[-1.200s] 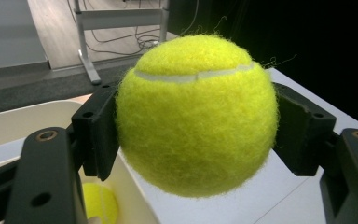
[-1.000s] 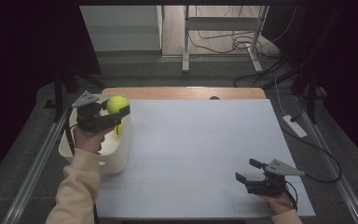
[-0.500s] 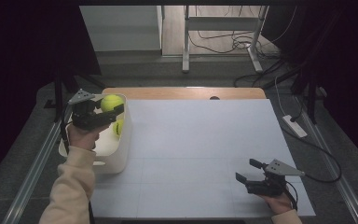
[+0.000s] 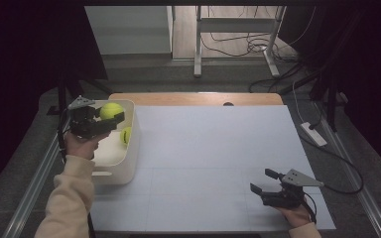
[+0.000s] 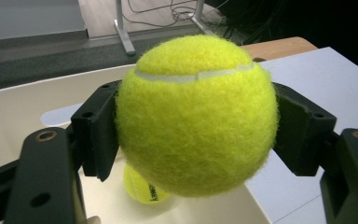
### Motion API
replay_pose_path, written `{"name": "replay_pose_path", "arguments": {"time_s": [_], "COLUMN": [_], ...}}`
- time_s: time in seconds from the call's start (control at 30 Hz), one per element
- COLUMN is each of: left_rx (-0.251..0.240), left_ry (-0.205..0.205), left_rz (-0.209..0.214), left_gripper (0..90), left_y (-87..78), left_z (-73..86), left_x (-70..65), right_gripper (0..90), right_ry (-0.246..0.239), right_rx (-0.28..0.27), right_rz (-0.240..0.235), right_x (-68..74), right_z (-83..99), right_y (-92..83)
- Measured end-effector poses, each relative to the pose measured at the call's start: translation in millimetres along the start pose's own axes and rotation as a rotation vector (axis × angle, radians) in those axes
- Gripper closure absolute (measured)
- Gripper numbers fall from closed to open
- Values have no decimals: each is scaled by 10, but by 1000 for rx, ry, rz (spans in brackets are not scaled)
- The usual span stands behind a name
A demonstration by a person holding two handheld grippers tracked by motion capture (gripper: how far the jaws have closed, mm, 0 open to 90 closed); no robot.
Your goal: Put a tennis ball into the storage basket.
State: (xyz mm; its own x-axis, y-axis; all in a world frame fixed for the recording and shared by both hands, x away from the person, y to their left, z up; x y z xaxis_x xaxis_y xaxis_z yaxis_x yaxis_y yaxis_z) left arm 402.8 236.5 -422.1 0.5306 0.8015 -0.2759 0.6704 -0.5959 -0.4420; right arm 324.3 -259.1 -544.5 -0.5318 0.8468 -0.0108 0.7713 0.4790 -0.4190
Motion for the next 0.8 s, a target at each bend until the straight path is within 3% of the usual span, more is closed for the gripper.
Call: {"name": "replay_pose_path", "arguments": {"time_s": [0.8], "left_rx": [130], "left_ry": [-31], "left_rz": [-60], "left_gripper": [268], "left_y": [62], "left_z": [201], "left_x": [194], "right_gripper": [153], "right_ry": [-1], "right_rx": [-1], "right_rz": [2], "right_x": [-1], "right_z": [2], "right_y": [10]}}
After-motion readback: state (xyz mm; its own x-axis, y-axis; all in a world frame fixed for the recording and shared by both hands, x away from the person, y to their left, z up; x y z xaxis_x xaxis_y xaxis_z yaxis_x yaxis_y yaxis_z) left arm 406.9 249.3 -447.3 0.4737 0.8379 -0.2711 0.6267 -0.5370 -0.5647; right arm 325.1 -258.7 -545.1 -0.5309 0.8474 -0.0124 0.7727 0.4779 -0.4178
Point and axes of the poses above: each handheld gripper's, and its own axes: y roughly forward along the jaws, z roughly out of its underside, x roughly to its left, the point moved 8 cm from there along y, roughly forward along the jaws, and after that the axes turned 14 degrees about z, right-handed, at the moved point
